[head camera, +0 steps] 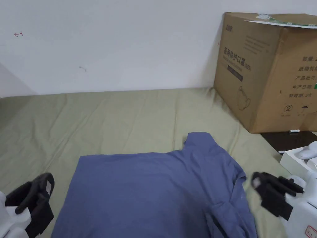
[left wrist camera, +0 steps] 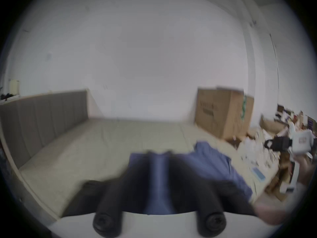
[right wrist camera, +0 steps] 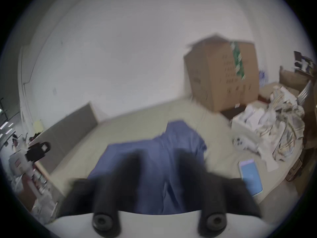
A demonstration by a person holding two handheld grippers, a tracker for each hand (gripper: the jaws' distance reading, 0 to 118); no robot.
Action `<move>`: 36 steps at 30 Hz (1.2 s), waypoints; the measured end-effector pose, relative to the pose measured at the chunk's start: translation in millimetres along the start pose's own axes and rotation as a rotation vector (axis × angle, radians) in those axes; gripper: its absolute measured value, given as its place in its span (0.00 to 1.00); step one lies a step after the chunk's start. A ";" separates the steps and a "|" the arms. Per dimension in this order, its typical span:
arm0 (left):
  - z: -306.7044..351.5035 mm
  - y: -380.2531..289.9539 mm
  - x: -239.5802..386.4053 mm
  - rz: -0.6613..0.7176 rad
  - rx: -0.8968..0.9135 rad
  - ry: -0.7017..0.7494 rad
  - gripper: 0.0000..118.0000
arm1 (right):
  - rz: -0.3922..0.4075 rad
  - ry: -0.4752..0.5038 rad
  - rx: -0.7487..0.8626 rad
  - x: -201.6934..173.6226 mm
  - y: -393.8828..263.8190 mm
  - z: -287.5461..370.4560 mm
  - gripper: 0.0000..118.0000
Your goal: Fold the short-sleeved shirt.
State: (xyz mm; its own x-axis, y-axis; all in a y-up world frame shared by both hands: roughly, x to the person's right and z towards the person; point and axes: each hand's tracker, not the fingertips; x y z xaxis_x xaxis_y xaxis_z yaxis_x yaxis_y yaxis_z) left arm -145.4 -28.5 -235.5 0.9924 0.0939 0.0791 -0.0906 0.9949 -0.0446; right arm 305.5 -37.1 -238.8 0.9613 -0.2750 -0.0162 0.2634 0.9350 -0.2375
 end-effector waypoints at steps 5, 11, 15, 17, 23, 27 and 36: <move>-4.8 11.7 -7.6 0.053 -0.136 0.019 0.00 | 0.004 0.009 -0.048 0.0 14.5 -2.6 0.00; -64.4 -43.3 -71.5 0.092 -1.052 -0.004 0.00 | 0.025 0.010 -0.140 9.8 6.3 -3.4 0.00; -64.3 -101.6 -96.1 0.065 -1.088 0.113 0.07 | 0.067 0.038 -0.218 8.2 -11.8 -9.5 0.00; -69.4 -129.3 -106.8 0.142 -1.138 0.131 0.84 | 0.096 0.032 -0.252 3.6 -18.0 -12.8 0.00; -74.7 -172.1 -119.5 0.220 -1.173 0.219 0.94 | 0.117 0.090 -0.291 -8.9 -20.6 -19.1 0.00; -69.0 -177.5 -97.2 0.004 -1.196 0.190 0.95 | 0.175 0.096 -0.284 -16.3 -16.7 -21.3 0.00; -54.9 -158.0 -67.3 -0.075 -1.110 -0.007 0.05 | 0.084 0.067 -0.368 2.2 -32.1 -36.3 0.00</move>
State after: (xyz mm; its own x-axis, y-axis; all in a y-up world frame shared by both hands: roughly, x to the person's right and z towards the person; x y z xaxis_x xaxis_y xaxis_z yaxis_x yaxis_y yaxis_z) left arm -193.3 -194.0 -288.5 0.9915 0.0383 0.1245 0.0977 0.4131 -0.9054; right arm 296.2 -75.9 -266.5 0.9678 -0.2258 -0.1110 0.1254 0.8154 -0.5651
